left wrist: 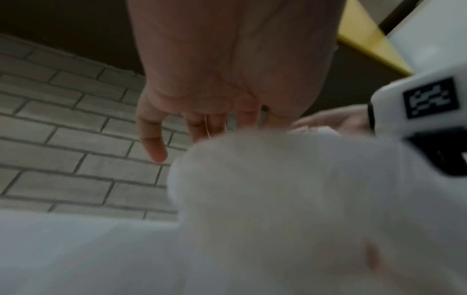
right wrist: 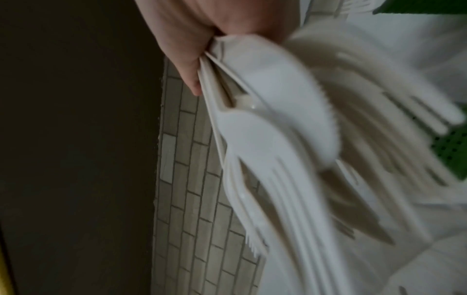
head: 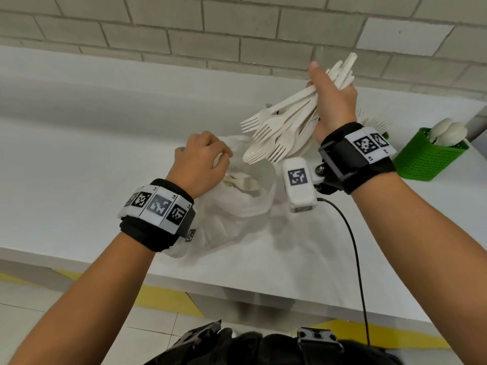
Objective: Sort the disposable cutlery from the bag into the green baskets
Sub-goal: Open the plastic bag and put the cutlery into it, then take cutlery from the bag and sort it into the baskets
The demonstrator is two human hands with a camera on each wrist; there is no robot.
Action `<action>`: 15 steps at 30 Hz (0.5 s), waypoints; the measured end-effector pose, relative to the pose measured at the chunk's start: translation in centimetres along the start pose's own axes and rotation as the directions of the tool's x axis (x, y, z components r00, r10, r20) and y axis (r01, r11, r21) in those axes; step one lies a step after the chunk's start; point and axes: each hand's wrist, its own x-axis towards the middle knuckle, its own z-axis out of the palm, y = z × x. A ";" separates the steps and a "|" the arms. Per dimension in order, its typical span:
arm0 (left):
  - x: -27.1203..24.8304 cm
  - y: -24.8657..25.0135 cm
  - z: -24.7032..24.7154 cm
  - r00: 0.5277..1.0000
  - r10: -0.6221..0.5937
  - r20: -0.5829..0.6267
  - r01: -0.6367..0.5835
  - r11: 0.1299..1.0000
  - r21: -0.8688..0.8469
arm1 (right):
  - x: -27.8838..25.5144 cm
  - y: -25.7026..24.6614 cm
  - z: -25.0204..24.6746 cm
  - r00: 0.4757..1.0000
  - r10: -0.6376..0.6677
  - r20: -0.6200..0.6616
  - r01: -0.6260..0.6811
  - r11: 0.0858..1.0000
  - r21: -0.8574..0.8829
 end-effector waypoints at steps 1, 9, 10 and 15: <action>-0.1 0.7 -0.7 0.996 0.039 -0.079 -0.043 0.998 -0.043 | 0.4 -0.2 -0.5 0.999 0.046 -0.008 -0.045 0.998 0.040; 0.3 9.9 -1.9 0.830 0.102 0.548 0.070 0.956 -0.283 | 1.2 -3.2 -4.2 0.935 0.283 0.215 -0.336 0.901 0.274; 0.7 10.7 -1.1 0.826 0.091 0.556 0.104 0.945 -0.309 | 0.8 -4.0 -4.5 0.923 0.278 0.266 -0.348 0.899 0.267; 2.9 15.1 1.4 0.898 0.111 0.425 0.205 0.749 -0.630 | -0.3 -5.4 -4.8 0.881 0.273 0.386 -0.377 0.899 0.225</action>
